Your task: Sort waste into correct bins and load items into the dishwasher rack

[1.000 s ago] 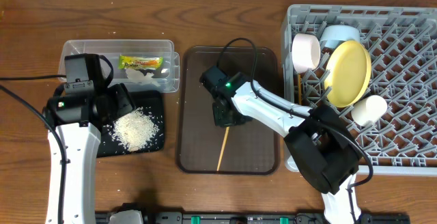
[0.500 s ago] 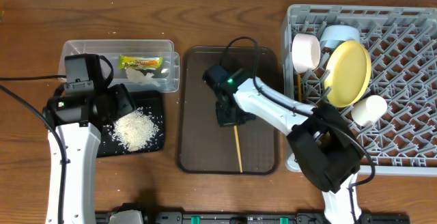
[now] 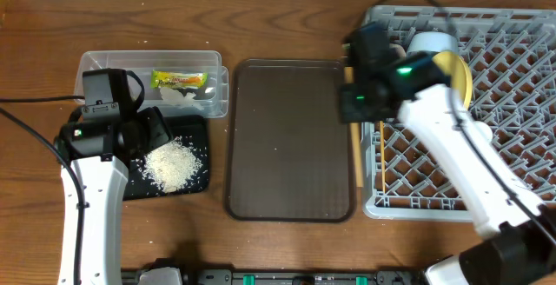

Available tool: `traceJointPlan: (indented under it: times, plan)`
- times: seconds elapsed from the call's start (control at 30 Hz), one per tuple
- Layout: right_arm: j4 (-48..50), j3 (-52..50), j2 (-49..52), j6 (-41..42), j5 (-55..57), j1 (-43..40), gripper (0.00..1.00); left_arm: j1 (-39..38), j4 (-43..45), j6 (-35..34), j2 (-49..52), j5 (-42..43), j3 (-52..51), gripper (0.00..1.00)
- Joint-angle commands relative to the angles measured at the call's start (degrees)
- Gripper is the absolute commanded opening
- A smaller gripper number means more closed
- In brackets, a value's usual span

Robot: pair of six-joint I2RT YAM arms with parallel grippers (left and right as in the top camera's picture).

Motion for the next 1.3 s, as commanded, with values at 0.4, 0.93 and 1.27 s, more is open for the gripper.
traceJointPlan:
  times: [0.4,0.93,1.27]
  plan:
    - [-0.35,-7.89,1.75,-8.00,1.46,-11.69,0.07,0.31,-0.20,-0.28,-0.09,-0.28,-0.22,0.67]
    - [1.73,-8.63,0.92,-6.21,1.64,-11.69,0.29,0.31,-0.15,-0.26,-0.09,-0.28,-0.22,0.67]
    - [11.23,-8.61,-11.04,-6.38,0.28,-16.33,0.43,-1.79,6.12,9.68,-0.09,14.51,-0.20,0.67]
